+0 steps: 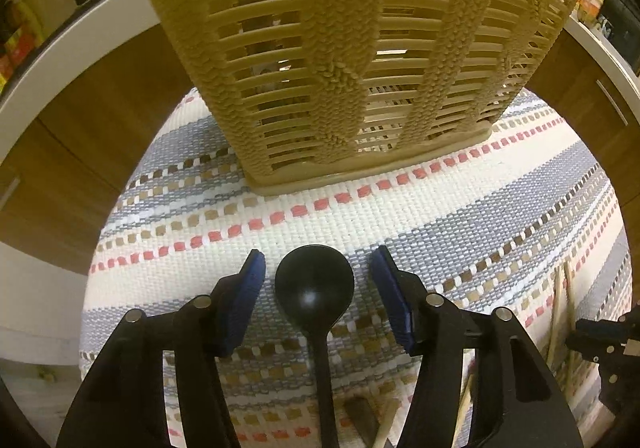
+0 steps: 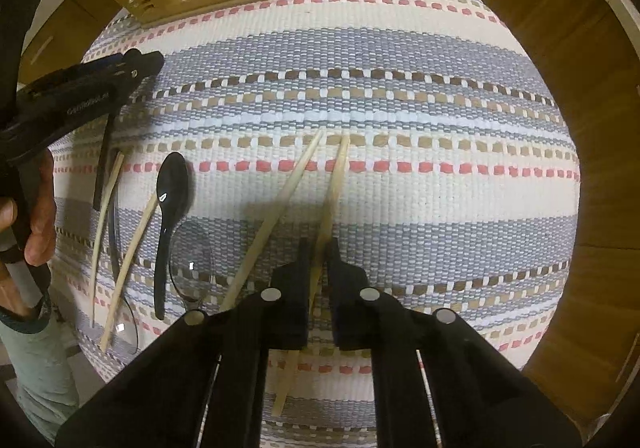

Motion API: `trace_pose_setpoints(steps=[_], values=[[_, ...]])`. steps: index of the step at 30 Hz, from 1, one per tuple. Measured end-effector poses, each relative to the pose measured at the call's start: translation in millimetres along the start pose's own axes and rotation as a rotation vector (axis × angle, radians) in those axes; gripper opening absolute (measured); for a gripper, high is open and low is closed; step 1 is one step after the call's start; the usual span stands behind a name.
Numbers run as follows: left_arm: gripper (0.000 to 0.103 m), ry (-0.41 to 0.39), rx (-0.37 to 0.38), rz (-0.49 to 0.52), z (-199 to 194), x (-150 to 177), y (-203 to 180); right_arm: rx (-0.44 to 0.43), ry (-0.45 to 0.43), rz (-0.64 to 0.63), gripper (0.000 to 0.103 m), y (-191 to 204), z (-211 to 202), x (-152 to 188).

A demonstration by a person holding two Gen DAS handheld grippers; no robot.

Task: Organize utensils
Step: 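Lower the left tool onto the black ladle while the right tool grasps a wooden chopstick, then carry the black ladle and chopstick into the tan holder and open both tools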

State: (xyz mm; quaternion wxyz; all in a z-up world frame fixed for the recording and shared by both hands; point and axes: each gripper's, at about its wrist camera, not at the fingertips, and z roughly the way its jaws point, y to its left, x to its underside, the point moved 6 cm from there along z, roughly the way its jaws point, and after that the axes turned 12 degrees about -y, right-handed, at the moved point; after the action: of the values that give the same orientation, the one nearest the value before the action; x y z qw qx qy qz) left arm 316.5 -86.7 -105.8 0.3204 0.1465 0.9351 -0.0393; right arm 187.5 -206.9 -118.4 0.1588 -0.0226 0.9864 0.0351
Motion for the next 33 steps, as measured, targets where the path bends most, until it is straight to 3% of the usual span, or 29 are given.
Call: trace_pose_setpoints(steps=[7,12,16,23,33], values=[[0.036,-0.006,0.003,0.022,-6.2,-2.4,-17.4,0.010,-0.022,-0.038,0.006,8.8,-2.3,6.7],[0.035,-0.021,0.018,0.016,-12.3,-1.5,-23.0,-0.017,-0.040,-0.038,0.005,15.4,-9.8,13.3],[0.035,-0.039,0.083,-0.017,-23.2,3.0,-8.2,-0.049,-0.068,-0.034,0.005,16.0,-18.2,14.8],[0.035,-0.190,0.129,-0.073,-72.0,-1.3,6.2,-0.112,-0.169,-0.037,0.005,13.2,-45.8,11.4],[0.035,-0.421,0.162,-0.112,-146.1,-15.5,24.6,-0.258,-0.391,-0.011,0.005,-8.7,-109.8,12.9]])
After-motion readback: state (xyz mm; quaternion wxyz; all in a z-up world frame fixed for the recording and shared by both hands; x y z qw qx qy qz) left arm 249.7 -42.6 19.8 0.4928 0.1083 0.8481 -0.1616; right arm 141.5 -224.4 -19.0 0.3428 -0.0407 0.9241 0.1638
